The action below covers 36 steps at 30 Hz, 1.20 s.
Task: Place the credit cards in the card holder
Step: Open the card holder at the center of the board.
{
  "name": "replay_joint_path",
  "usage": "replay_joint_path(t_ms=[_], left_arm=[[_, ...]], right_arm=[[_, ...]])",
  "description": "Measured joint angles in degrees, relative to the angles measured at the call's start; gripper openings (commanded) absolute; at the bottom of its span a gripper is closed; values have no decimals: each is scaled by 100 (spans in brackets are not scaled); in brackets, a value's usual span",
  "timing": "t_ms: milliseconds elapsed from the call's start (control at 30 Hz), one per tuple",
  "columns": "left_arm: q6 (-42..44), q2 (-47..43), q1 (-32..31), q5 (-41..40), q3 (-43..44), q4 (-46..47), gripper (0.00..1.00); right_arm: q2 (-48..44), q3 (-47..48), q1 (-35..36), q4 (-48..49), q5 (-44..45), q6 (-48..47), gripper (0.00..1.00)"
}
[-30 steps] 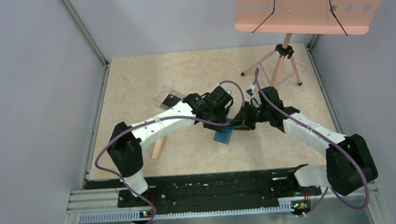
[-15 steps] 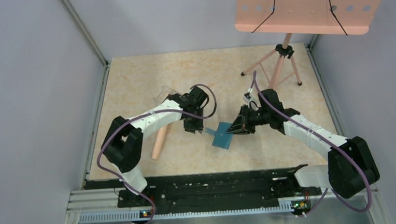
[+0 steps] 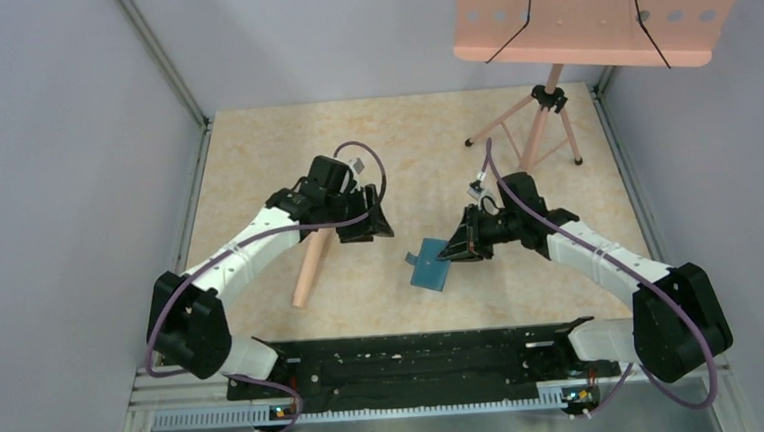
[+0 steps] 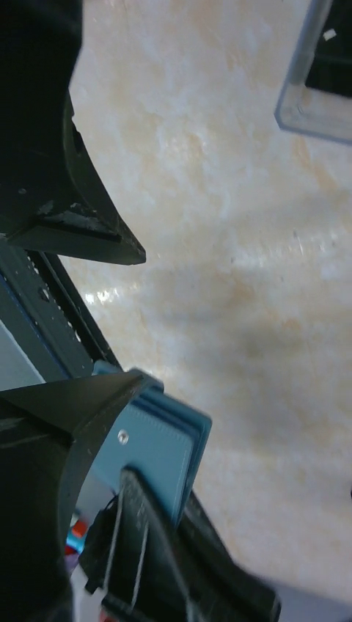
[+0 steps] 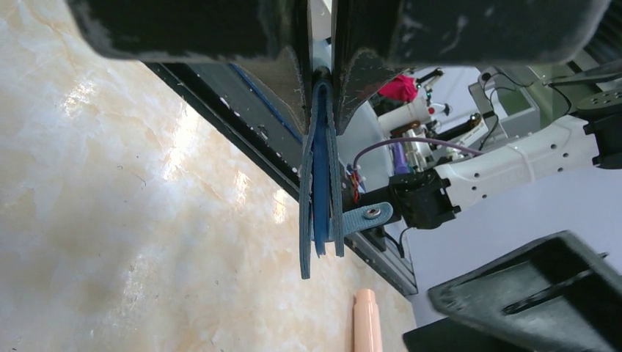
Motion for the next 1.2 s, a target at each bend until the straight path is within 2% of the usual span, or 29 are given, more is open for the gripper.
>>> replay_joint_path(t_ms=[167,333,533,700,1000,1100,1200], left_arm=[[-68,-243,52,1252,-225,890,61],[-11,-68,-262,1775,-225,1169,56],[144,315,-535,1751,-223,1014,41],[256,417,-540,1661,-223,887,32],[332,605,-553,1495,-223,721,32],[389,664,-579,1419,-212,638,19],[417,680,-599,1373,-212,570,0]], right_arm=[[0,0,0,-2,-2,-4,0],[0,0,0,-4,-7,-4,0],[0,-2,0,-7,-28,-4,0],[0,-2,0,-11,-52,-4,0],[0,-2,0,-11,-94,-7,0],[0,-2,0,-11,-111,-4,0],[0,-2,0,-11,-120,-4,0]])
